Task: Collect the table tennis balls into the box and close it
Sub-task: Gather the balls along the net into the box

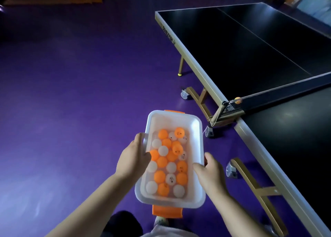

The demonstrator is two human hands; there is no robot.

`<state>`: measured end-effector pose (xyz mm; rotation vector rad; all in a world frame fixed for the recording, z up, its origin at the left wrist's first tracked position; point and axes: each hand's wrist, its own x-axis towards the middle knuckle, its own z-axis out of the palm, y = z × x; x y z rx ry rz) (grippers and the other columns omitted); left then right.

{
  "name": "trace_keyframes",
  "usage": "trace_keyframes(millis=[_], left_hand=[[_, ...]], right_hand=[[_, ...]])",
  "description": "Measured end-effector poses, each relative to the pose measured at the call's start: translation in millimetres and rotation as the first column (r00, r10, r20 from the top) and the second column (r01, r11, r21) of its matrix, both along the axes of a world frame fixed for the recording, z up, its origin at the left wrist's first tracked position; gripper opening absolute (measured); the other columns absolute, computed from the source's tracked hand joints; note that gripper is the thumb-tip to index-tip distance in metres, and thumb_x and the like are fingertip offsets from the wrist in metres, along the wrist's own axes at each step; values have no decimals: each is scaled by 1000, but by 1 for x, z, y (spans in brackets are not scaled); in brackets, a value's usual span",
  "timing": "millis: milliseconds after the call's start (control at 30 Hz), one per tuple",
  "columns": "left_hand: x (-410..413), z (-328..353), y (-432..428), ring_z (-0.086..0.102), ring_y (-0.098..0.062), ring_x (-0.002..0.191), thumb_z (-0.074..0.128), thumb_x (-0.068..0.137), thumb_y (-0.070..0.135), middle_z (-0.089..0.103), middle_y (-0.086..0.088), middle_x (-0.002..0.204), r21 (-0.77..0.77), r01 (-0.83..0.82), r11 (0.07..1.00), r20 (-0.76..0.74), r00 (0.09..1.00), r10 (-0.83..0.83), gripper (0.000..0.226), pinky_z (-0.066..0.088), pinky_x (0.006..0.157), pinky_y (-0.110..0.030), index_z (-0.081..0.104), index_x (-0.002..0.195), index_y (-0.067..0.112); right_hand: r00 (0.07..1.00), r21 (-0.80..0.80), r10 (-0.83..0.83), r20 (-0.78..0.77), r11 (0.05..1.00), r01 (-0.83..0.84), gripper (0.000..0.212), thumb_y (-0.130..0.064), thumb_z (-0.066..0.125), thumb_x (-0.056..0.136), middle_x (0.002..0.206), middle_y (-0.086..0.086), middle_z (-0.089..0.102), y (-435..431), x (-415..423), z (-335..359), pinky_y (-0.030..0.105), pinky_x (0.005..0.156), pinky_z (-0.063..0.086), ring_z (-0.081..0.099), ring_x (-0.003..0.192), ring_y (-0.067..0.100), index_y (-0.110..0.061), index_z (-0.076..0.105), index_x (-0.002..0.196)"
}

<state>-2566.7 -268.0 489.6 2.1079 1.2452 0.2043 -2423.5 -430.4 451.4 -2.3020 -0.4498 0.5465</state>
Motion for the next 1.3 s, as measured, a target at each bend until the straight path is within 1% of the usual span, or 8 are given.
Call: trace_keyframes(millis=[233,367,467,700,967,1100,1200,1300], left_hand=[[82,-5,99,49,-12,54,54,73,3,51,7,65,-91,72,993,85,994,-64,54,30,43,-25,41,120,26],[133,-7,164,51,-7,57,53,74,-1,52,11,67,-159,175,972,135,979,-154,55,30,44,-22,41,122,24],[171,-2,215,52,-11,59,53,74,0,52,10,67,-155,268,951,136,959,-248,54,33,45,-24,43,123,23],[262,2,302,59,-28,89,55,77,3,61,1,107,-95,456,885,160,884,-439,59,47,70,-32,47,131,25],[376,-8,317,53,-6,65,53,79,3,59,10,88,-222,550,805,215,833,-510,59,35,49,-16,45,130,32],[433,-13,313,55,-17,67,52,82,7,59,7,90,-184,580,794,192,813,-549,59,36,49,-21,40,135,31],[474,-16,309,55,-26,72,53,82,6,58,2,88,-167,576,800,166,816,-553,59,37,55,-29,40,136,28],[516,-17,302,55,-20,68,54,82,4,58,5,88,-182,576,797,153,817,-555,58,38,52,-27,42,134,28]], right_hand=[[990,26,-139,3,990,139,23,-17,54,64,57,6,39,90,63,-3,33,52,30,29,59,19,-11,31,63],[968,-25,-251,-16,968,250,22,-24,54,64,70,18,58,140,93,-9,34,52,40,40,58,18,-5,48,73],[950,-70,-314,-2,947,313,17,-17,59,74,75,16,62,180,111,1,31,55,40,52,65,30,-2,53,80],[873,-106,-487,23,867,486,10,-17,61,75,69,0,56,260,163,11,30,55,35,50,64,18,-12,52,74],[779,-93,-627,3,776,624,17,-33,58,84,72,-2,59,271,250,8,28,53,38,55,68,18,-17,55,80],[682,80,-731,20,681,728,31,-42,38,94,66,-4,57,265,315,1,33,58,39,56,67,22,-21,51,75],[641,8,-758,121,647,763,21,-24,38,98,108,2,61,250,366,-11,31,68,39,56,94,22,-23,57,108],[676,-235,-730,101,643,729,50,-7,45,91,143,11,33,234,409,-28,28,84,32,35,125,27,-20,39,139]])
